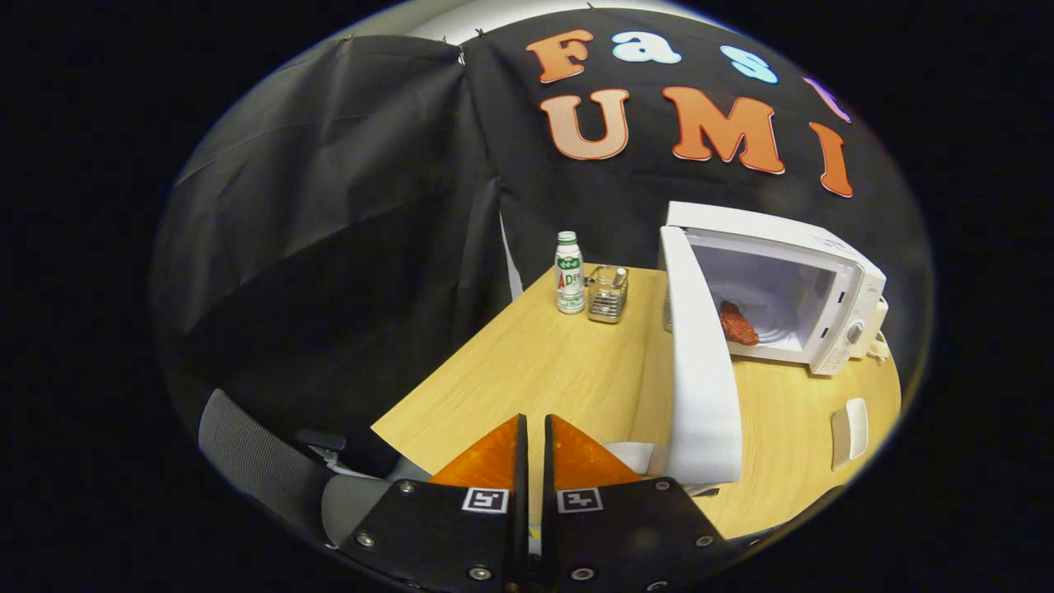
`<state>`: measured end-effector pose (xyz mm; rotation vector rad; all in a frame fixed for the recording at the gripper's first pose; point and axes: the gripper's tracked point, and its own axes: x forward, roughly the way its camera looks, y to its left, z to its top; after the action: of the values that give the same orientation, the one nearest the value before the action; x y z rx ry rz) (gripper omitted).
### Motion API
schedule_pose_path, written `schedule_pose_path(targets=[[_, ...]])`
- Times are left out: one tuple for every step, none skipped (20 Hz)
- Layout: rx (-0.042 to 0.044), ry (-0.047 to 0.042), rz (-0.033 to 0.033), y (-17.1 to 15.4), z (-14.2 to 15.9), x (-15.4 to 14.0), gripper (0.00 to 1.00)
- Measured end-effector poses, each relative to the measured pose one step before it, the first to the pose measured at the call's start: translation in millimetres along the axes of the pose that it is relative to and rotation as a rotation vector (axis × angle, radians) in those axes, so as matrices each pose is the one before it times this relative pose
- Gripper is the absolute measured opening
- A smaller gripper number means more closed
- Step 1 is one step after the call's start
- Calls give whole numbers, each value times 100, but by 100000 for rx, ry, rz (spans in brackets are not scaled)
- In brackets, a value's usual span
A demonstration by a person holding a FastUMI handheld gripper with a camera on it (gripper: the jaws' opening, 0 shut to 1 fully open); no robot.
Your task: Open the microwave, put the food inside, and close the microwave door.
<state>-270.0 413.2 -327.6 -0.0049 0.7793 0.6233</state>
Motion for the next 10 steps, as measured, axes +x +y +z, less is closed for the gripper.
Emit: schedule_pose_path(targets=[[1419,857,-3394,-1504,-299,-42,7],[1075,677,-3307,-1731,-235,18,7],[1083,327,-3428,-1859,-108,192,7],[1413,577,-3320,-1701,-168,51,7],[1720,346,-3366,-1920,66,226,7],[1695,88,-3355,-2010,113,191,7],[1674,-320,-2619,-1861,430,311,7],[1049,-884,-2765,-1751,533,445,7],[630,-883,-2884,-1827,589,374,7],[376,-620,-2442,-1710,593,663,7]])
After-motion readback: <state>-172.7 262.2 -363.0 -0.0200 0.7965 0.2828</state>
